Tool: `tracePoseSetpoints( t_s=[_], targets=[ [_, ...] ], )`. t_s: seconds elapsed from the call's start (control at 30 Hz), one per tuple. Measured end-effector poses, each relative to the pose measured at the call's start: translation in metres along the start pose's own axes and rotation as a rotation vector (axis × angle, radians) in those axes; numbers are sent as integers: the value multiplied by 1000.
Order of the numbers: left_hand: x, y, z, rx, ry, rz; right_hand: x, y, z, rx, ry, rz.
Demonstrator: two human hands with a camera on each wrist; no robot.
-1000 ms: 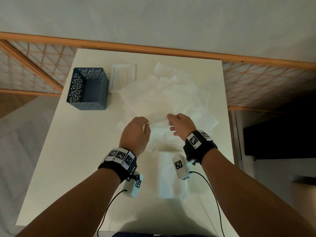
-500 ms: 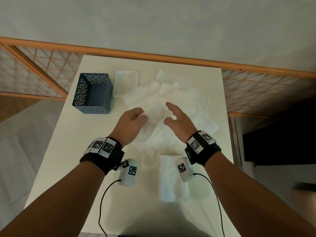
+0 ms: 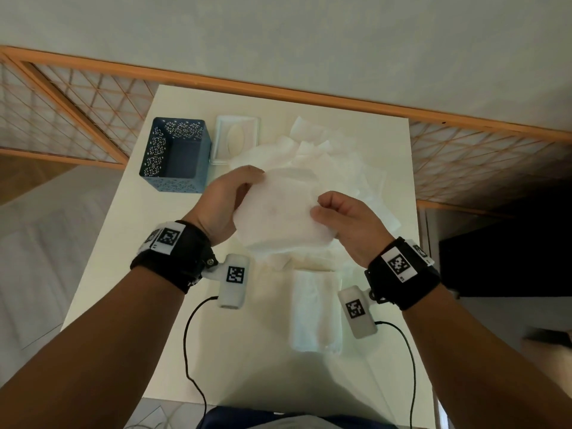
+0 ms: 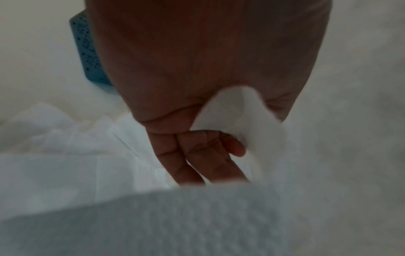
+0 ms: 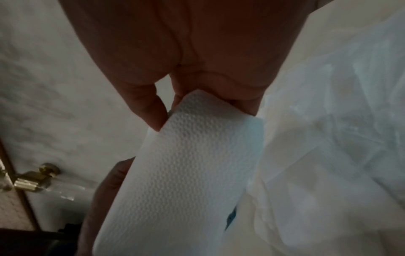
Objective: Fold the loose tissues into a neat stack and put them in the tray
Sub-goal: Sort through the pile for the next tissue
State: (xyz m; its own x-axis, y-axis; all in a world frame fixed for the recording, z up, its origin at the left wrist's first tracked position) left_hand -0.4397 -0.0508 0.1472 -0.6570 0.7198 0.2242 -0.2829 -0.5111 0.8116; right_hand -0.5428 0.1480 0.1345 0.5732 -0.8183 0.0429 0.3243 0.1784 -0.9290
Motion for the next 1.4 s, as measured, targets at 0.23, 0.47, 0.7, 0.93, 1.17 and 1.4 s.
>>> tracePoseSetpoints(
  t_s=[0.23, 0.47, 0.7, 0.93, 1.17, 1.4],
  targets=[
    [-6, -21, 4, -193, -6, 110, -7, 2, 11, 50, 158, -155],
    [1, -36, 13, -24, 22, -128, -21, 12, 7, 79, 332, -117],
    [12, -35, 16, 83, -20, -306, -29, 9, 8, -79, 370, 343],
    [13, -31, 19, 130, -29, -382, -43, 13, 12, -49, 501, 311],
    [12, -27, 21, 144, 31, -341, -41, 9, 21, -28, 522, 190],
    [12, -19, 28, 174, 42, -306, -38, 3, 24, 66, 464, -40]
  ],
)
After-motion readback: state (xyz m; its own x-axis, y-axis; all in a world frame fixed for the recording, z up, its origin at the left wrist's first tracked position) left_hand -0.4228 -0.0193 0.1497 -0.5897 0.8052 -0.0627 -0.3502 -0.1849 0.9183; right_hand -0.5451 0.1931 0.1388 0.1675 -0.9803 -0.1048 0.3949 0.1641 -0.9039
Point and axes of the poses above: each hand's wrist, its own z-axis away from the middle knuckle, its own x-axis out of the palm, y = z × x, the point moved 4 cm from there along -z, towards the middle knuckle, and after that the axes turned 13 degrees about y, right-handed, at the moved point
